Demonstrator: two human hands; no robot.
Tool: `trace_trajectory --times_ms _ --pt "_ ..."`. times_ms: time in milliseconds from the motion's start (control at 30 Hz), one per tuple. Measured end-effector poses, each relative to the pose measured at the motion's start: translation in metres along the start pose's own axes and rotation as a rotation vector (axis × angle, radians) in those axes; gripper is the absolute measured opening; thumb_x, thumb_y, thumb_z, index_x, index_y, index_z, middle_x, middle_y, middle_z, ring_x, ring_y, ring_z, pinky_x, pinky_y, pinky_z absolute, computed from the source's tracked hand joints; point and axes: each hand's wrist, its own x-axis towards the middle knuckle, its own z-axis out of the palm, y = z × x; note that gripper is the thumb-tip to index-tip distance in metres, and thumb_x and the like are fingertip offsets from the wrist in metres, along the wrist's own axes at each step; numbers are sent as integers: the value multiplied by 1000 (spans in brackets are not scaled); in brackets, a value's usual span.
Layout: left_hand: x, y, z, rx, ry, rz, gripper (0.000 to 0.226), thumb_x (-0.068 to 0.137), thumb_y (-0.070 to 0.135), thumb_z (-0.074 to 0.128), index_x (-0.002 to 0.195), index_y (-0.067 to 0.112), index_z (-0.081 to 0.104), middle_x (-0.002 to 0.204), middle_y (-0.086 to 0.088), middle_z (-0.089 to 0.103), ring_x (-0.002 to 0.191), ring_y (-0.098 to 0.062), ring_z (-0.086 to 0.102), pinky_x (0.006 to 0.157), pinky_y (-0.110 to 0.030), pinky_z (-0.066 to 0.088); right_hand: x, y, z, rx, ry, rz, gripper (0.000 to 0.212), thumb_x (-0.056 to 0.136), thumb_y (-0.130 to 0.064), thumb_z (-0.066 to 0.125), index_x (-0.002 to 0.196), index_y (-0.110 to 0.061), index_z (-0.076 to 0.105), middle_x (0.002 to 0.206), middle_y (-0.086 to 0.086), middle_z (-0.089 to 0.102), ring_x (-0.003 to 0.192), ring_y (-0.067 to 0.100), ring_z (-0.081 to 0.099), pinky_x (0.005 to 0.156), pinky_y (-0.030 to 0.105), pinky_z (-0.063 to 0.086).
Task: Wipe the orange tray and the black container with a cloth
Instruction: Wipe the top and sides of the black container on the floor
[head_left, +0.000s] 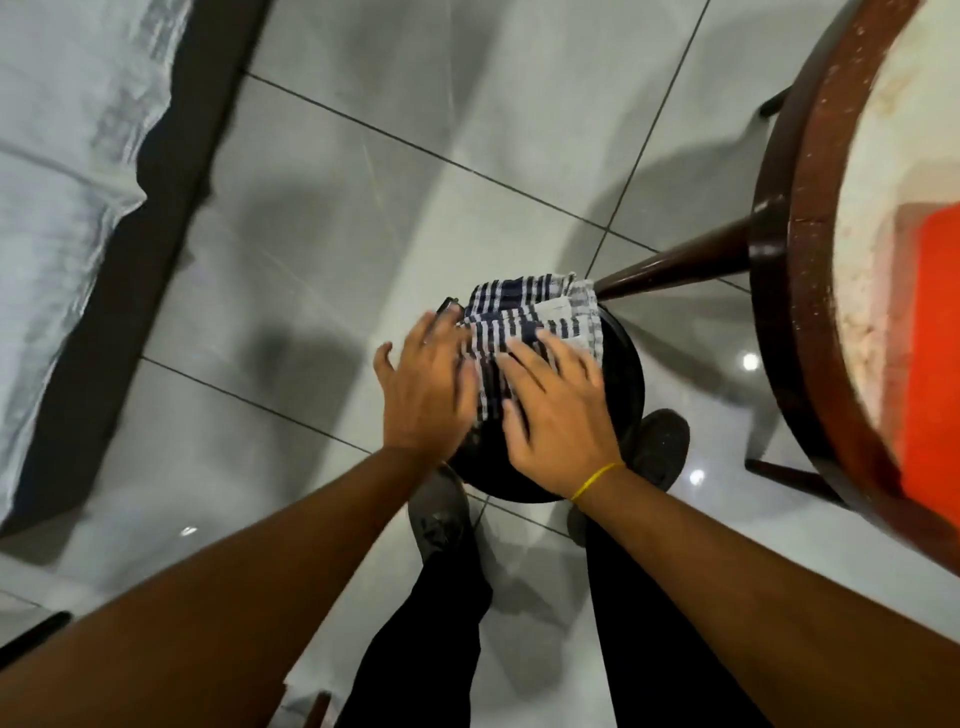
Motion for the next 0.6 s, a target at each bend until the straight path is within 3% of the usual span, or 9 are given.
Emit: trace_trajectory --times_ms 67,133,200,267,367,467,533,600 --pt "33 -3 3 -63 68 -225 29 105 34 45 130 26 57 148 -1 60 141 -23 49 114 -62 34 24 -7 5 -48 -70 -69 65 98 -44 48 158 -21 41 171 1 33 158 32 25 125 59 24" --pt "69 -11 7 -141 18 -320 27 107 41 42 123 26 58 125 -4 71 119 -28 63 101 -52 47 45 -2 19 -104 -137 -118 69 102 -52 42 164 -25 29 176 -1 20 162 33 17 126 64 19" --pt "99 -20 17 -249 -169 -358 37 108 47 38 101 22 66 100 -4 75 98 -30 69 84 -38 48 56 12 31 -145 -158 -142 69 105 -58 35 165 -27 26 177 0 18 163 34 15 126 66 17" --pt "115 -26 26 -268 -356 -359 52 107 51 37 75 21 64 79 -2 71 81 -29 69 75 -35 46 55 21 41 -173 -109 -162 68 105 -61 32 164 -26 30 176 2 23 163 34 17 127 64 16" --pt "126 -30 31 -348 -383 -398 50 103 38 51 58 17 57 61 -1 62 62 -21 58 66 -33 41 54 22 46 -195 -79 -158 69 105 -62 31 165 -27 29 175 2 24 163 33 18 127 62 14" --pt "129 -31 31 -299 -326 -391 44 91 18 54 50 12 41 49 -2 41 53 -22 37 57 -33 34 54 21 46 -183 -61 -123 70 105 -62 31 166 -29 25 176 1 22 163 34 17 127 62 15" --pt "128 -29 30 -225 -261 -370 39 82 20 53 50 12 32 50 -4 24 56 -25 25 52 -35 29 50 20 49 -146 0 11 71 104 -64 32 167 -31 21 177 -1 18 163 35 15 127 63 16" --pt "127 -27 31 -189 -221 -371 37 79 20 53 50 13 31 52 -4 19 55 -25 21 48 -33 27 47 18 49 -109 65 284 73 104 -65 31 167 -33 16 178 -3 13 164 34 12 128 62 14"
